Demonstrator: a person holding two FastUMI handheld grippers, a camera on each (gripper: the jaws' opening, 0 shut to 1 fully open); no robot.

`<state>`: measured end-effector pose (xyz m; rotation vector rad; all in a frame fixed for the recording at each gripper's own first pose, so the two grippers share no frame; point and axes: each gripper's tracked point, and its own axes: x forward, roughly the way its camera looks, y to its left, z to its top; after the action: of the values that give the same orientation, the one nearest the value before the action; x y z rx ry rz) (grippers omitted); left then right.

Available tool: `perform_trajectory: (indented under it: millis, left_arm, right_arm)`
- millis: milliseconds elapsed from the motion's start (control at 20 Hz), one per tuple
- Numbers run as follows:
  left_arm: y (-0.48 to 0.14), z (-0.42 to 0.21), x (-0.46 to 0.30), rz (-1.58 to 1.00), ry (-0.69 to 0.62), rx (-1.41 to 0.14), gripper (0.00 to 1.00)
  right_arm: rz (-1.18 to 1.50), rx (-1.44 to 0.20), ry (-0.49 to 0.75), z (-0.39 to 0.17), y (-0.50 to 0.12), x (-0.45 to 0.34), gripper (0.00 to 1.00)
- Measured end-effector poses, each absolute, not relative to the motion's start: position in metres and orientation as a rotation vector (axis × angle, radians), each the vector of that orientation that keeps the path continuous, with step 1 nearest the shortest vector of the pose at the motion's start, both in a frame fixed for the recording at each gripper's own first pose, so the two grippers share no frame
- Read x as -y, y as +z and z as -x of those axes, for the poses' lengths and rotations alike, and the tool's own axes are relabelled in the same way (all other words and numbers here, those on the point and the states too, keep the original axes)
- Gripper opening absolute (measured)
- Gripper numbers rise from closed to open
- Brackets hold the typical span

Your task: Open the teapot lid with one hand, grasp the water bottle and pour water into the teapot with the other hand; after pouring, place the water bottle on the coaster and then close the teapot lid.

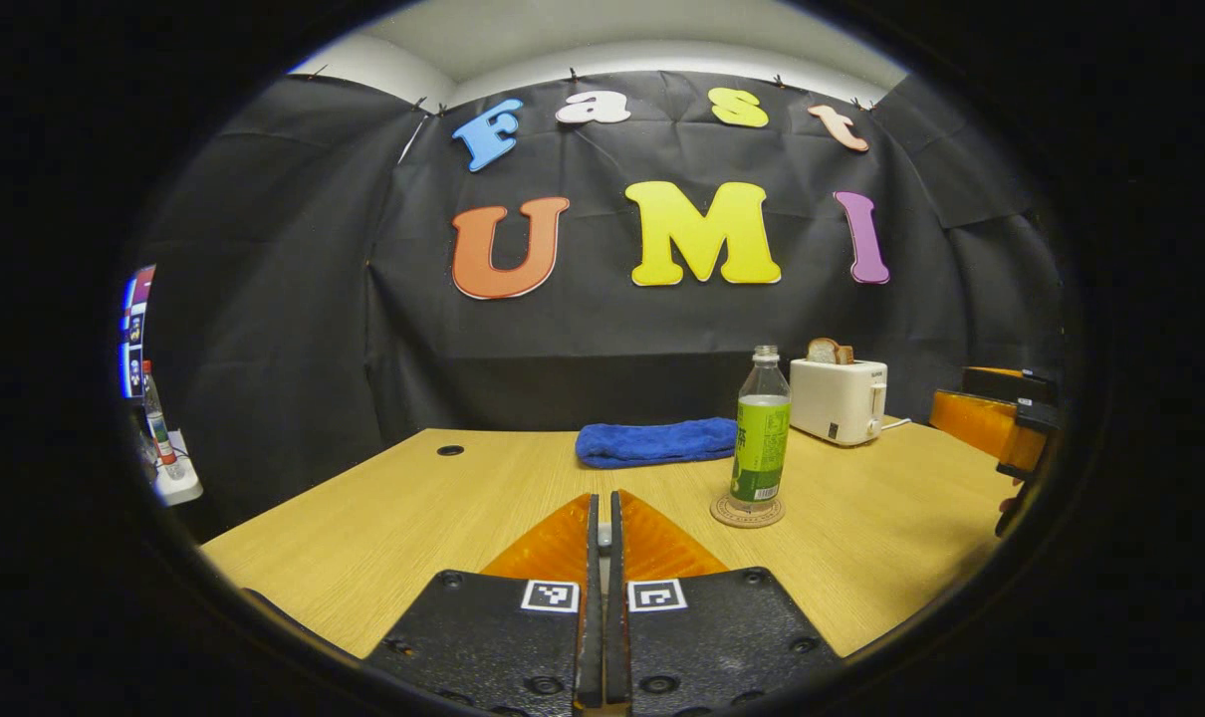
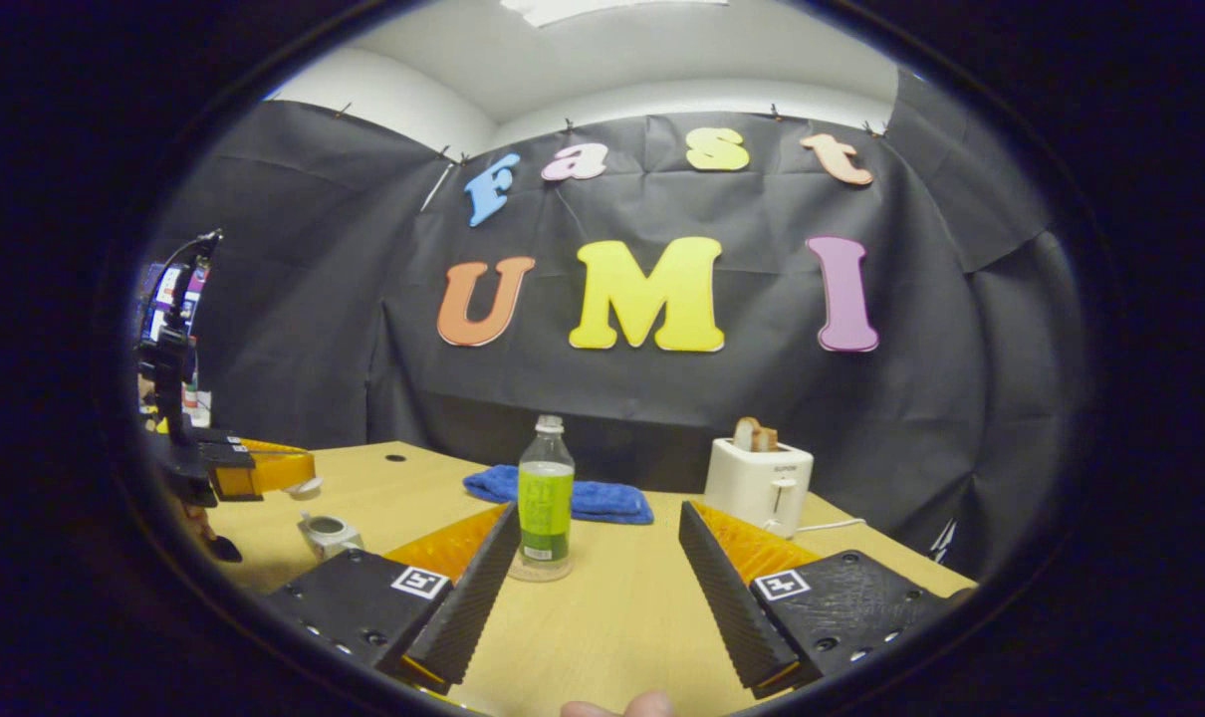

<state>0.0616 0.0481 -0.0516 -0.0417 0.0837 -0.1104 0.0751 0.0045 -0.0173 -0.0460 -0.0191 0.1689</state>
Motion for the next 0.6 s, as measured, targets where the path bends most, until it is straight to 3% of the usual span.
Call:
perform_trajectory:
  millis: [600]
  left_arm:
    - [-0.089,-0.074,-0.045,0.067,-0.079,-0.167,0.05]
  right_arm:
    - [-0.071,-0.076,0.107,-0.078,-0.051,0.032,0.95]
